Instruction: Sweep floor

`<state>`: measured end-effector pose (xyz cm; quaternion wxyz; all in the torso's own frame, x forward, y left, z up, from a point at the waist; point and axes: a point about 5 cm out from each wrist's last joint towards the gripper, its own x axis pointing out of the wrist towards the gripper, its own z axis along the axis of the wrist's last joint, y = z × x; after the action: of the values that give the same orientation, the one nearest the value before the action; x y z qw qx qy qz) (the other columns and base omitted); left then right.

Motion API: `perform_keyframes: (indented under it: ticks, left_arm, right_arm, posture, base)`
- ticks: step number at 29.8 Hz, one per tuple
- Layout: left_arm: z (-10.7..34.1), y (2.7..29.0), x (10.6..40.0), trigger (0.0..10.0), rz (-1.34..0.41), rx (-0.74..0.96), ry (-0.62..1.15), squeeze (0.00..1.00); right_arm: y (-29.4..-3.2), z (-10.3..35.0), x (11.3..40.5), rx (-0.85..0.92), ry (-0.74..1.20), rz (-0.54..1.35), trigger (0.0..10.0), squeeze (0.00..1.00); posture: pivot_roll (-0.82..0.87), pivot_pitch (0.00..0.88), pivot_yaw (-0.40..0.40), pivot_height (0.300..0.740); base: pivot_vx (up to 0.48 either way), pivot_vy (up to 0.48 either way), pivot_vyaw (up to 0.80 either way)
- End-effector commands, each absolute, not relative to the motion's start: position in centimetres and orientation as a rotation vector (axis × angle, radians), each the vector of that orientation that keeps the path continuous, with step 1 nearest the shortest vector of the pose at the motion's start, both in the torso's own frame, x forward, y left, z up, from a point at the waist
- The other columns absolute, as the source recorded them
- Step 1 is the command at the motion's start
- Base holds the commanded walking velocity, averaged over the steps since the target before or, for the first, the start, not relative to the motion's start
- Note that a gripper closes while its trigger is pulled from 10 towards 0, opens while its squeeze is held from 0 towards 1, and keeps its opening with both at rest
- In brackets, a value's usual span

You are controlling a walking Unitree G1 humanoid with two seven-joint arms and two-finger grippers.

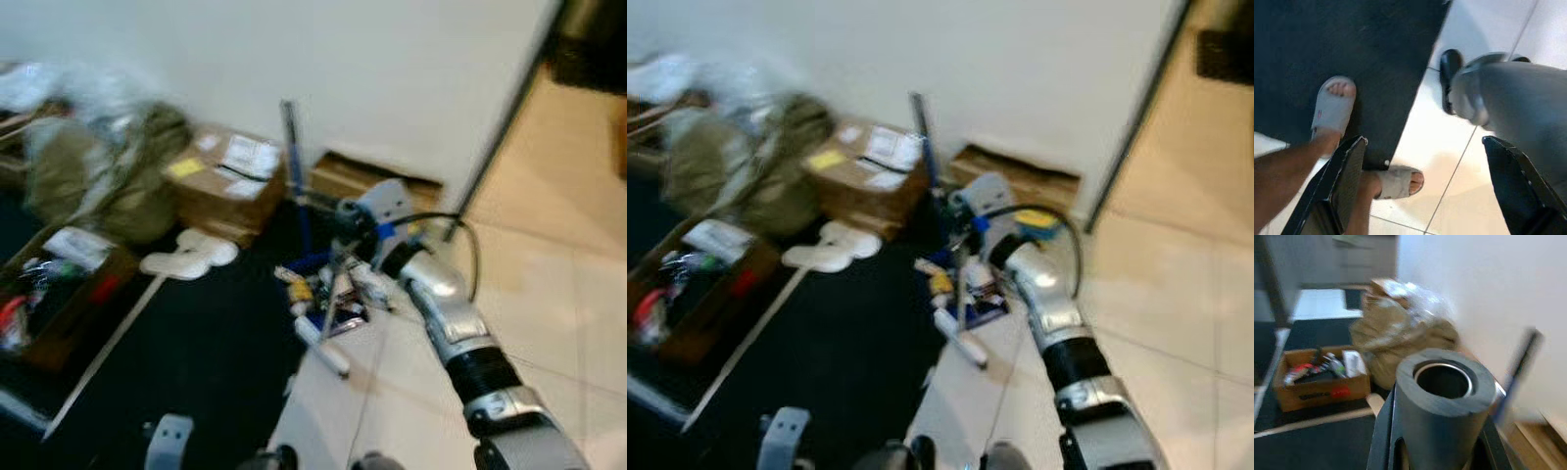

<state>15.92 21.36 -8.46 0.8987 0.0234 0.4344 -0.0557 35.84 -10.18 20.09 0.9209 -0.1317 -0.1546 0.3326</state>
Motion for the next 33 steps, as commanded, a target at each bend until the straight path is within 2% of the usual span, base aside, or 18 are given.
perform_keyframes:
  ticks: [1,6,9,16,18,24,33]
  left_arm:
    - [-9.0,21.7,14.6,10.0,-0.103,0.041,0.946,0.00]
    - [-9.1,21.6,14.4,10.0,-0.096,0.022,0.959,0.00]
    - [-9.2,21.5,14.3,10.0,-0.090,0.014,0.959,0.00]
    - [-9.2,21.4,14.1,10.0,-0.083,0.009,0.958,0.00]
    - [-9.3,21.5,13.9,10.0,-0.080,0.009,0.963,0.00]
    - [-9.4,21.8,13.3,10.0,-0.076,0.006,0.971,0.00]
    - [-9.5,22.4,12.7,10.0,-0.078,0.009,0.980,0.00]
  right_arm:
    - [-10.5,20.9,35.9,-0.304,-0.355,0.665,10.0,0.00]
    - [-12.3,23.1,37.2,-0.437,-0.354,0.491,10.0,0.00]
    - [-12.5,24.3,37.4,-0.520,-0.388,0.435,10.0,0.00]
    - [-12.3,25.5,37.2,-0.641,-0.446,0.437,10.0,0.00]
    - [-11.9,25.9,37.0,-0.689,-0.513,0.464,10.0,0.00]
    - [-11.3,25.2,36.6,-0.725,-0.551,0.518,10.0,0.00]
    - [-12.1,24.6,36.8,-0.797,-0.580,0.463,10.0,0.00]
  posture:
    - [-0.09,0.215,0.056,0.740]
    - [-0.09,0.216,0.056,0.740]
    - [-0.09,0.220,0.054,0.740]
    - [-0.09,0.233,0.049,0.740]
    - [-0.08,0.242,0.048,0.740]
    - [-0.08,0.256,0.046,0.740]
    - [-0.07,0.285,0.051,0.740]
  base:
    - [0.000,0.000,0.44]
    - [0.000,-0.384,0.09]
    - [0.000,0.000,0.00]
    - [0.000,0.000,0.00]
    - [0.000,0.000,0.00]
    - [0.000,0.000,0.00]
    - [0.000,0.000,0.00]
